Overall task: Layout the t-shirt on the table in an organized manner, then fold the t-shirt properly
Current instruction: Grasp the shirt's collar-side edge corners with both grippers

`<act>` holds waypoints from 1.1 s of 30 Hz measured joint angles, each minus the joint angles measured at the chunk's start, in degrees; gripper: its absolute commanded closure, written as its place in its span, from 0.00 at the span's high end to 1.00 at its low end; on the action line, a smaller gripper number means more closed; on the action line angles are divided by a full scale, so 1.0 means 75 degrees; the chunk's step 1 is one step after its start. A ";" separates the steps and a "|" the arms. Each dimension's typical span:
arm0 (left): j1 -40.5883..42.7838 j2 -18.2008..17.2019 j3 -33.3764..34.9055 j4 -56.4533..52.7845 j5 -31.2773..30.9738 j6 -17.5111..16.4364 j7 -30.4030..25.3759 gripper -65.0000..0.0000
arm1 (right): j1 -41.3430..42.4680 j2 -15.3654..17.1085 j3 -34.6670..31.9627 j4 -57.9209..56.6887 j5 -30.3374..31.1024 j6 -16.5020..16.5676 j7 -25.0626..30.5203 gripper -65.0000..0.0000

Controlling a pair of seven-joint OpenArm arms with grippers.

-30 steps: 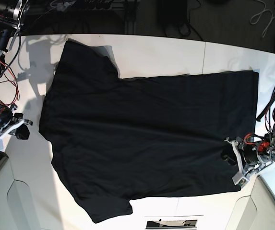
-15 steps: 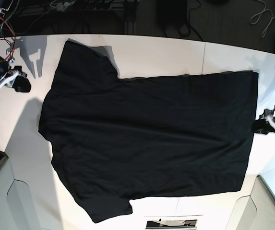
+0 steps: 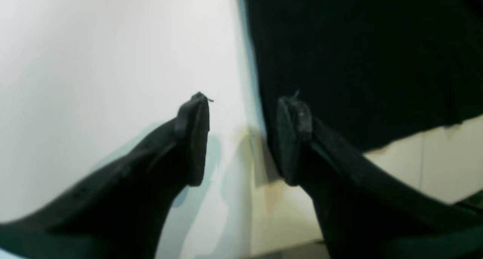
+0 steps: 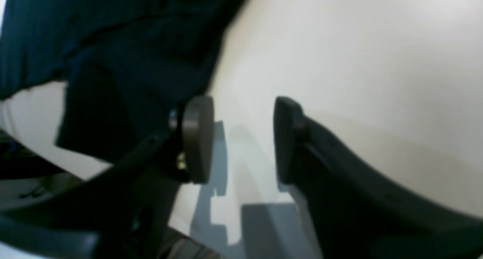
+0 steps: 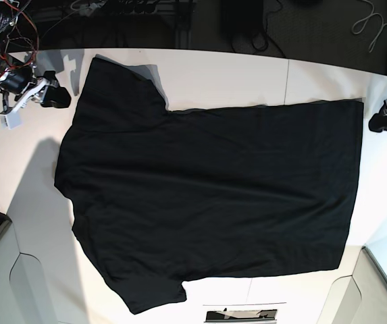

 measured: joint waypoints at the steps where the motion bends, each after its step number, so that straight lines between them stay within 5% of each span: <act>1: 0.0087 0.0067 -0.0009 0.0000 0.0003 0.0003 0.0020 0.57 | -0.0032 -0.0085 -0.0079 0.0006 0.0003 0.0003 0.0020 0.41; 8: 0.0268 0.0562 -0.0058 0.0047 -0.0248 -0.0041 -0.0172 0.58 | -0.0041 -0.0627 -0.0280 0.0032 0.0035 0.0058 0.0070 0.41; 21: 0.1320 0.0761 -0.0099 0.0676 -0.0775 -0.0289 -0.0181 0.57 | -0.0041 -0.0778 -0.0769 0.0038 0.0259 0.0082 -0.0047 0.41; 24: 0.1588 0.0766 -0.0093 0.1072 -0.0644 -0.0277 -0.0108 0.40 | -0.0038 -0.0796 -0.0988 0.0038 0.0283 0.0087 -0.0044 0.31; 27: 0.1600 0.0772 -0.0064 0.1189 -0.0481 -0.0216 -0.0050 0.17 | -0.0041 -0.0848 -0.1014 0.0029 0.0137 0.0058 -0.0105 0.00; 30: 0.1626 0.0813 -0.0050 0.1195 -0.0358 -0.0195 -0.0399 0.00 | -0.0061 -0.0860 -0.1014 0.0023 0.0108 0.0058 -0.0085 0.00; 33: 0.1644 0.0813 -0.0038 0.1195 -0.0318 -0.0192 -0.0597 0.00 | -0.0035 -0.0860 -0.1014 0.0023 -0.0006 0.0058 0.0009 0.00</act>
